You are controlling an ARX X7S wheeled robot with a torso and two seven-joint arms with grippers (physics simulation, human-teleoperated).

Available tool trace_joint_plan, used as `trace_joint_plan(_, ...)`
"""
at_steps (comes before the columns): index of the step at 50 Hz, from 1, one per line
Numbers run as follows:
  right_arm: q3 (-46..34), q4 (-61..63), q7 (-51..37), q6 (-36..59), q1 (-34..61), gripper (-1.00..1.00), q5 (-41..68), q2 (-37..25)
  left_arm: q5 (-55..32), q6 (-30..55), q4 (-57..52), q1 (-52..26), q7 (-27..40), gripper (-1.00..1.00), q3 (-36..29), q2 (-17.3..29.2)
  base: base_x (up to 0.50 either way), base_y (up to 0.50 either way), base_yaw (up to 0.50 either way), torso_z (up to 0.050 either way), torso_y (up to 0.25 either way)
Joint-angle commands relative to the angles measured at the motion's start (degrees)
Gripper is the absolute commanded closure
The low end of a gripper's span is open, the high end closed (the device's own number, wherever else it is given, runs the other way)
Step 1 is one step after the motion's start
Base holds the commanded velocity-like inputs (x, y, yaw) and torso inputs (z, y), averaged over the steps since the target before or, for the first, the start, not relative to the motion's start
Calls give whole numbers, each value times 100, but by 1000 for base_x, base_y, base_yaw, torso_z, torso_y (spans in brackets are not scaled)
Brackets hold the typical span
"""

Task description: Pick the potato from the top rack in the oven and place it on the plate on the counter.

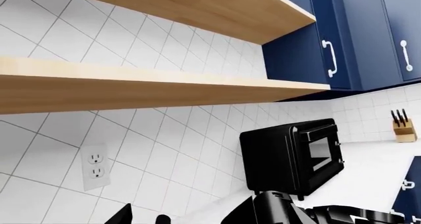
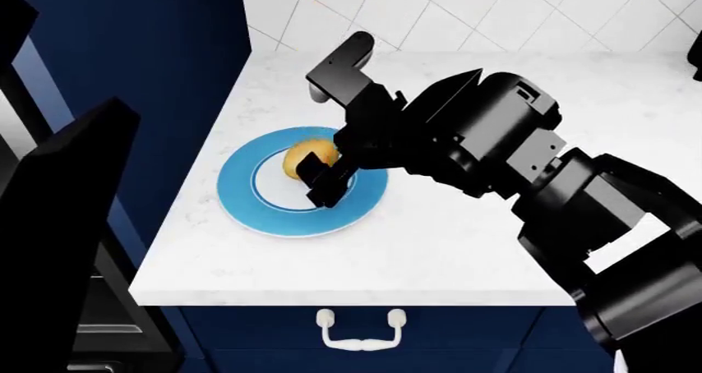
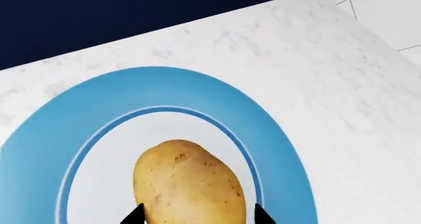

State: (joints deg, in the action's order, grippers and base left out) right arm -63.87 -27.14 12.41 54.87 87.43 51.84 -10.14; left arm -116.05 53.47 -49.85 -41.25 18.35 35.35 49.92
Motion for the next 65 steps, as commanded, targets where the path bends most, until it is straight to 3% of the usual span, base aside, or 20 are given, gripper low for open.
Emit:
trace_joint_plan(1, -75, -46, 32, -98, 21, -100, -138, 32, 19, 12, 3, 32, -33, -100, 54, -17, 0, 0, 0, 0, 0)
trace_joint_plan(21, 287, 351, -66, -229, 244, -100, 36, -274, 3, -29, -25, -1, 6, -100, -18, -8, 0, 0, 0, 0, 0)
trace_joint_plan(37, 1610, 2851, -957, -524, -95, -100, 1051, -1637, 10, -76, -32, -80, 48, -100, -148, -8, 0, 0, 0, 0, 0)
trace_joint_plan(46, 2496, 4843, -1692, -1909, -1283, -100, 1062, -2386, 69, -59, -120, -28, 77, -100, -218, -109, 0, 0, 0, 0, 0)
trace_joint_plan(54, 3547, 6098, -2212, -4035, -2928, -100, 27, -3052, 111, -71, -98, -8, 135, -100, -150, -96, 0, 0, 0, 0, 0)
trace_joint_plan(58, 4049, 6602, -2445, -5260, -3962, -100, -831, -3131, 144, -70, -115, -4, 122, -100, -170, -147, 0, 0, 0, 0, 0)
trace_joint_plan(65, 4428, 7014, -2821, -6243, -5075, -100, -1815, -3072, 137, -98, -124, -49, 129, -100, -177, -134, 0, 0, 0, 0, 0)
